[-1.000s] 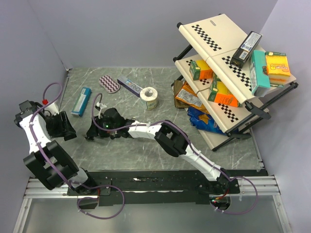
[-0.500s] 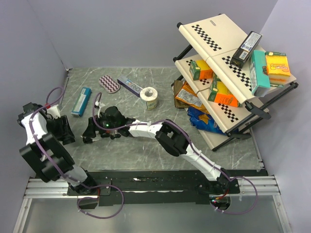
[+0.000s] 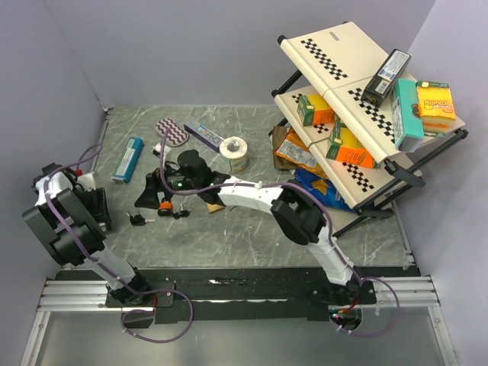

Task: Lock with the key
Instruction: Place the lock at the center of the board, then reset both arms

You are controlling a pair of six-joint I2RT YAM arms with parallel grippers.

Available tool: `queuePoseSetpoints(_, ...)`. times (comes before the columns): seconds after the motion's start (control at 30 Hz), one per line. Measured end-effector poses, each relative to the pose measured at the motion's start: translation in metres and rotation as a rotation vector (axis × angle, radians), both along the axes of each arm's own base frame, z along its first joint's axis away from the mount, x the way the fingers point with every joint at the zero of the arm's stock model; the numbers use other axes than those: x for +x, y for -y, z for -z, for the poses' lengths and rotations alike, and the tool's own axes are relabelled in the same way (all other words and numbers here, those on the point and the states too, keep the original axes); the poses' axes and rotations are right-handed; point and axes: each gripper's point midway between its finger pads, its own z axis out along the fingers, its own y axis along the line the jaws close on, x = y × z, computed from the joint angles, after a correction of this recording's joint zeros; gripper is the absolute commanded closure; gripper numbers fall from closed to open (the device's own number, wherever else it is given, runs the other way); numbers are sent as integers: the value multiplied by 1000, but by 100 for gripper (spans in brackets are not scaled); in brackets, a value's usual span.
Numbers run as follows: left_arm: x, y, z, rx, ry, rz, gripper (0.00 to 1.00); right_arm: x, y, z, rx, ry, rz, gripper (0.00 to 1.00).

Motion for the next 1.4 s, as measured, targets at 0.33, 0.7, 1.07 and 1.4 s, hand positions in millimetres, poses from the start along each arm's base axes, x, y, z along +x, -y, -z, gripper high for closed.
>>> queuePoseSetpoints(0.33, 18, -7, 16, 38, -57, 92, 95, -5, 36, -15, -29, 84, -63, 0)
queuePoseSetpoints(0.7, 26, 6, 28, 39, -117, 164, 61, 22, 64, 13, -94, 22, -25, 0)
queuePoseSetpoints(1.07, 38, 8, 20, 62, -109, 189, 4, 19, 82, -21, -81, 19, -30, 0)
queuePoseSetpoints(1.4, 103, 0, -72, 188, 103, 225, 4, 62, 152, -91, -58, 54, 98, 0)
